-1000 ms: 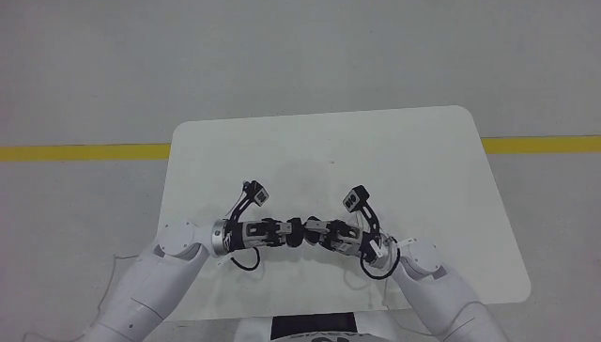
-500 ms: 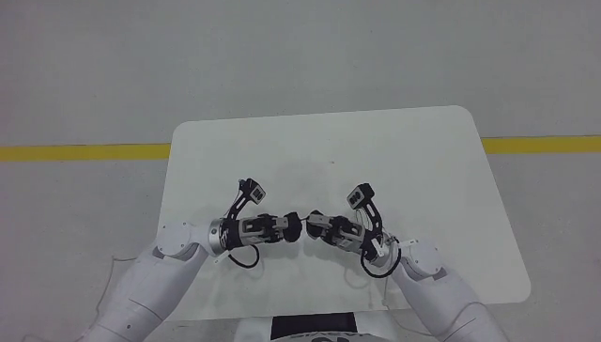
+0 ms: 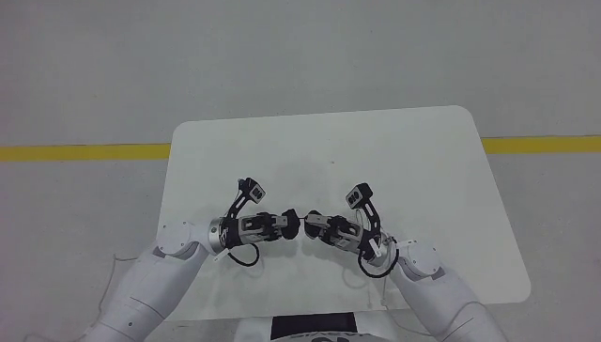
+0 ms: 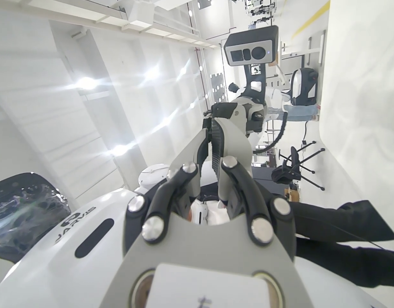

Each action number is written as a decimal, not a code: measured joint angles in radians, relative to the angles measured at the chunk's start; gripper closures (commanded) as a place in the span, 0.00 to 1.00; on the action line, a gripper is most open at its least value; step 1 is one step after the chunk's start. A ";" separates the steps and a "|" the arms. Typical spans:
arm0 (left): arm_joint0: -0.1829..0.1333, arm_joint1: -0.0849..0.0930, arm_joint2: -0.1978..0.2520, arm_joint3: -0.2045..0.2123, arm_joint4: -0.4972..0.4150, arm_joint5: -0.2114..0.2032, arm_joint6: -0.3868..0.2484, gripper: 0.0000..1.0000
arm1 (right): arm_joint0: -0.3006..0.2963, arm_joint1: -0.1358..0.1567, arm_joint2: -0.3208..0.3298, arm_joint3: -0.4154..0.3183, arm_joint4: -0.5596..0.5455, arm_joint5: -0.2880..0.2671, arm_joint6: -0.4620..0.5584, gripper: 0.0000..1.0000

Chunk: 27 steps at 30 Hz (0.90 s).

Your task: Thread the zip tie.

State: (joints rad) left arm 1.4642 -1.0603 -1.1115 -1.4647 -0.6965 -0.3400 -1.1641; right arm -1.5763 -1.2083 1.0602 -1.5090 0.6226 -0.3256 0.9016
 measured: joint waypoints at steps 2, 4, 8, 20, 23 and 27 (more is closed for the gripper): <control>0.000 0.000 -0.001 0.002 0.001 0.000 -0.001 0.93 | 0.002 0.000 -0.005 0.000 -0.001 0.001 0.002 1.00; 0.000 -0.001 -0.002 0.004 0.003 0.000 -0.003 0.91 | 0.004 0.000 -0.008 0.000 -0.003 0.003 0.002 1.00; -0.001 0.000 -0.003 0.006 0.003 0.000 -0.008 0.89 | 0.008 0.000 -0.015 0.000 -0.009 0.007 0.000 1.00; 0.003 0.002 -0.010 0.012 0.002 0.000 -0.018 0.93 | 0.017 0.001 -0.027 0.000 -0.017 0.012 0.007 1.00; 0.000 0.002 -0.005 0.017 0.004 0.000 -0.020 1.00 | 0.018 0.002 -0.030 -0.001 -0.019 0.015 0.009 1.00; -0.004 0.003 0.001 0.024 0.006 0.000 -0.024 1.00 | 0.020 0.003 -0.031 -0.001 -0.021 0.019 0.010 0.56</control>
State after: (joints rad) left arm 1.4598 -1.0571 -1.1102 -1.4412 -0.6904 -0.3400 -1.1880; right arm -1.5566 -1.2052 1.0287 -1.5096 0.6013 -0.3067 0.9114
